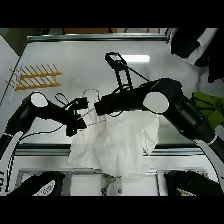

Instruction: Fold the clothes and pants, and hang the long-sleeved shirts on hangers.

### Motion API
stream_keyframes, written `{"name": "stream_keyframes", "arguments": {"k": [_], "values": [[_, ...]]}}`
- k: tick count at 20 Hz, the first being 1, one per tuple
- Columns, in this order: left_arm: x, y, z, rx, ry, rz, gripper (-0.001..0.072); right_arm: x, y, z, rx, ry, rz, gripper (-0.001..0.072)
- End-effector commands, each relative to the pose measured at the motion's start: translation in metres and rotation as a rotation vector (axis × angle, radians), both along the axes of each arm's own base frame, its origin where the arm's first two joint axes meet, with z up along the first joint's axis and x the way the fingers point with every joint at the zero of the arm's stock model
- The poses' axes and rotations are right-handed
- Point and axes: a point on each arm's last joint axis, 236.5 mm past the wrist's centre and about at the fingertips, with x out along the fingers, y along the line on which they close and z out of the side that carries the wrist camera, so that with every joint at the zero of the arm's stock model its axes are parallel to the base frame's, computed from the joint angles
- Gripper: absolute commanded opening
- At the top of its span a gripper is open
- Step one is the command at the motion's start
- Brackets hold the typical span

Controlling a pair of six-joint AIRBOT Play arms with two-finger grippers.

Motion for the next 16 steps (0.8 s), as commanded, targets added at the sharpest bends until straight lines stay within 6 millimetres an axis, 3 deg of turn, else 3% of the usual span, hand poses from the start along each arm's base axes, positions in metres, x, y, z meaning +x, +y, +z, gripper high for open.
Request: {"name": "stream_keyframes", "arguments": {"k": [1,13,14,15,16], "values": [[0.0001,-0.0004,0.0002,-0.001,-0.001,-0.002,0.0016,-0.0008,0.0034,0.0016,0.01,-0.003,0.005,0.0019],[0.0001,-0.0004,0.0002,-0.001,-0.001,-0.002,0.0016,-0.0017,0.0035,0.0013,0.01,0.001,0.006,0.0041],[0.0002,-0.0003,0.0002,-0.001,-0.001,-0.001,0.0016,-0.003,0.0047,0.0019,0.014,0.002,0.014,0.0179],[0.0001,-0.0003,0.0002,-0.001,-0.001,-0.002,0.0016,-0.0061,0.0073,0.0032,0.017,-0.01,0.045,0.0407],[0.0001,-0.0003,0.0002,-0.001,-0.001,-0.002,0.0016,-0.0106,0.0112,0.0053,0.026,-0.019,0.082,0.0515]]}}
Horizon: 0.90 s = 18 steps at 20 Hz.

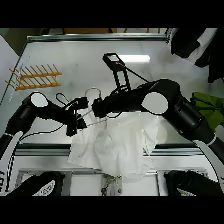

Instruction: Fold the clothes and pants, and hang the long-sleeved shirts on hangers.

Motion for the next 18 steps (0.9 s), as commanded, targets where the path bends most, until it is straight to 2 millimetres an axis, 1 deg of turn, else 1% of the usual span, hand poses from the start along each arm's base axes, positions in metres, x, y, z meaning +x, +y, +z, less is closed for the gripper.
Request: {"name": "stream_keyframes", "arguments": {"k": [1,3,4,7,9,13,16,18], "values": [[-0.001,0.0,0.0,0.001,0.0,-0.005,0.0016,-0.009,0.008,0.004,0.02,-0.014,0.07,0.0513],[-0.001,0.0,0.0,0.001,0.0,-0.005,0.0016,-0.016,0.01,0.005,0.032,0.011,0.09,0.0514],[-0.001,0.0,0.0,0.001,0.0,-0.005,0.0016,-0.02,0.008,0.002,0.015,0.015,0.111,0.0514],[-0.001,0.0,0.0,0.002,0.0,-0.005,0.0016,-0.032,-0.002,-0.01,-0.043,0.068,0.14,0.0514],[-0.001,0.0,0.0,0.002,0.0,-0.005,0.0016,-0.032,-0.007,-0.012,-0.057,0.079,0.139,0.0514],[-0.001,0.0,0.0,0.002,0.0,-0.005,0.0016,-0.029,-0.017,0.001,-0.046,0.044,0.119,0.0514],[-0.001,0.0,0.0,0.001,0.0,-0.005,0.0016,-0.023,-0.027,0.007,-0.07,-0.001,0.098,0.0513],[-0.001,0.0,0.0,0.002,0.0,-0.005,0.0016,-0.021,-0.026,0.017,-0.057,-0.025,0.097,0.0513]]}}
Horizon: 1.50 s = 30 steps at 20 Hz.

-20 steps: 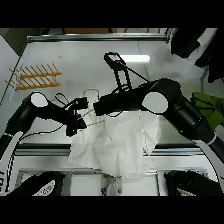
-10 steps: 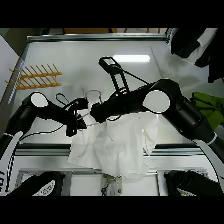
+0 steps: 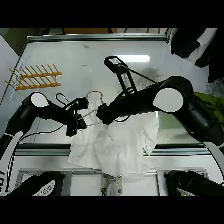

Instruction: Fold the clothes and pants, and hang the long-sleeved shirts on hangers.

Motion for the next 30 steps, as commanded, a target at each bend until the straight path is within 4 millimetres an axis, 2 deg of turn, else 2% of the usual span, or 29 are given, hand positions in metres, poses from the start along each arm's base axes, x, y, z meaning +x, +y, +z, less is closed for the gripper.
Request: {"name": "stream_keyframes", "arguments": {"k": [1,4,7,9,11,13,15,16,18,19,22,24,26,28,30], "values": [[0.0,0.0,0.0,0.001,-0.002,-0.001,0.0016,0.003,-0.001,0.015,0.01,-0.039,-0.003,0.0513],[0.0,0.0,0.0,0.001,-0.003,-0.001,0.0016,-0.005,0.015,0.024,0.032,-0.057,0.051,0.0513],[0.0,0.0,0.0,0.001,-0.002,-0.001,0.0017,-0.013,0.032,0.017,0.017,-0.058,0.104,0.0513],[0.0,0.0,0.0,0.001,-0.002,-0.002,0.0016,-0.016,0.036,0.015,0.013,-0.06,0.121,0.0513],[0.0,0.0,0.0,0.001,-0.002,-0.002,0.0017,-0.016,0.031,0.022,0.016,-0.095,0.134,0.0514],[0.0,0.0,0.0,0.001,-0.001,-0.002,0.0016,-0.014,0.013,0.036,0.003,-0.175,0.174,0.0515],[0.0,0.0,0.0,0.001,-0.001,-0.002,0.0016,-0.011,-0.021,0.04,-0.061,-0.229,0.226,0.0516],[0.0,0.0,0.0,0.001,-0.001,-0.002,0.0017,-0.009,-0.039,0.039,-0.08,-0.221,0.247,0.0516],[0.0,0.0,0.0,0.001,-0.001,-0.002,0.0016,-0.007,-0.062,0.042,-0.027,-0.166,0.294,0.0516],[0.0,0.0,0.0,0.001,0.0,-0.002,0.0016,-0.002,-0.07,0.046,0.016,-0.152,0.299,0.0515],[-0.002,0.0,0.0,0.001,0.005,-0.006,0.0016,0.037,-0.097,0.052,0.079,-0.155,0.181,0.0514],[-0.002,0.0,0.0,0.001,0.005,-0.006,0.0017,0.05,-0.112,0.05,0.082,-0.115,0.102,0.0514],[-0.002,0.0,0.0,0.001,0.005,-0.006,0.0017,0.055,-0.12,0.047,0.048,-0.222,0.189,0.0515],[-0.002,0.0,0.0,0.001,0.005,-0.006,0.0017,0.055,-0.131,0.036,0.063,-0.258,0.267,0.0515],[-0.002,0.0,0.0,0.001,0.005,-0.006,0.0017,0.061,-0.153,0.021,0.148,-0.26,0.277,0.0515]]}}
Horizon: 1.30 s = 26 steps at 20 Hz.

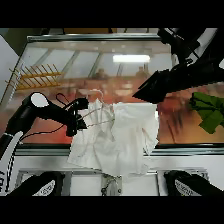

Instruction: Fold the clothes and pants, and hang the long-sleeved shirts on hangers.

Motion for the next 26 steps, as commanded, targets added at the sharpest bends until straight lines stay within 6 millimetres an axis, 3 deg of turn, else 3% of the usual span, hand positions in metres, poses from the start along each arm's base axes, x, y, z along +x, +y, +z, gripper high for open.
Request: {"name": "stream_keyframes", "arguments": {"k": [1,5,7,15,20,26], "values": [[0.0,0.0,0.0,0.0,-0.001,-0.001,0.0016,0.005,-0.034,-0.018,0.132,-0.073,0.094,0.0515],[0.0,0.0,0.0,0.0,-0.002,-0.001,0.0017,0.017,-0.088,-0.057,0.26,-0.212,0.065,0.0515],[0.0,0.0,0.0,0.001,-0.001,-0.001,0.0017,0.016,-0.095,-0.082,0.273,-0.19,0.061,0.0515],[0.0,0.001,0.0,0.002,-0.001,-0.001,0.0017,0.007,-0.068,-0.128,0.336,-0.128,0.23,0.0516],[0.0,0.0,0.0,0.002,-0.002,-0.001,0.0017,-0.003,-0.036,-0.14,0.357,-0.098,0.324,0.0516],[0.0,0.0,0.0,0.002,-0.002,-0.001,0.0017,-0.003,-0.02,-0.139,0.397,-0.085,0.341,0.0516]]}}
